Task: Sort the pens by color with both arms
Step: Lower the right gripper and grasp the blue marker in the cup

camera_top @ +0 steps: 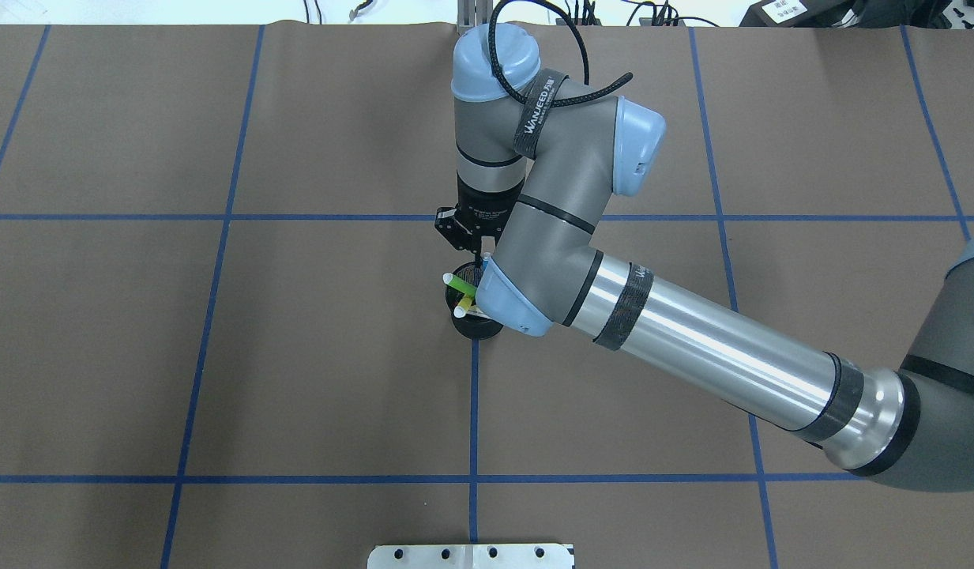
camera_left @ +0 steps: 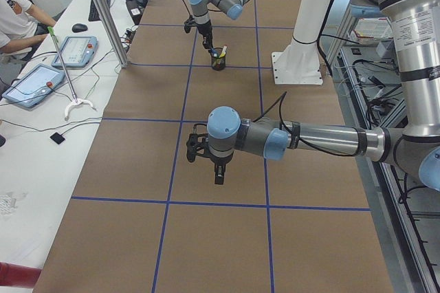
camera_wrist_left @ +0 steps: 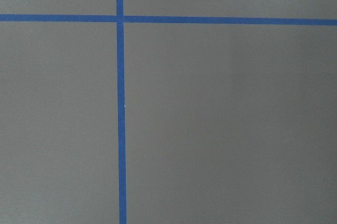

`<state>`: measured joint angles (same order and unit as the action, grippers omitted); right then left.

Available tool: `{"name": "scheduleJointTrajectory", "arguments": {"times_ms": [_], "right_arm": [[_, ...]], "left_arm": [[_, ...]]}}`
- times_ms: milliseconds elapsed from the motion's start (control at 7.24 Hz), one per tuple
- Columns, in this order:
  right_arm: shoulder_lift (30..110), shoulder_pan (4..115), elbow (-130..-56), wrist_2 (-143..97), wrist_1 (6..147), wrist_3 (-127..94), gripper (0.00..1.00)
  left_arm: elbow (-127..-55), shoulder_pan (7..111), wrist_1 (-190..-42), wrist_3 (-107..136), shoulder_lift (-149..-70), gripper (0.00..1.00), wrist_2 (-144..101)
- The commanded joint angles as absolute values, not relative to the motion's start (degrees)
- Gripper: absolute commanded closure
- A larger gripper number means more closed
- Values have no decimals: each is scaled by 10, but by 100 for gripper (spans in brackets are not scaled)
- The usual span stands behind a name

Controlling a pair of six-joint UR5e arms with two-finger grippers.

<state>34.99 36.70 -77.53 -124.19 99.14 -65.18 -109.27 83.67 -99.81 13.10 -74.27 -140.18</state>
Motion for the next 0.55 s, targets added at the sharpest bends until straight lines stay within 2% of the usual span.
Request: {"name": "scheduleJointTrajectory", "arguments": {"times_ms": [0,414], "right_arm": [[350,370,-791,-1242,1002,-651,100],[348,384,-894,-1203,1112,-633,100]], "left_arm": [[-1092,837,-998,131,-743,0,-1402],[-1085,837,-998,130,-743,0,-1402]]}}
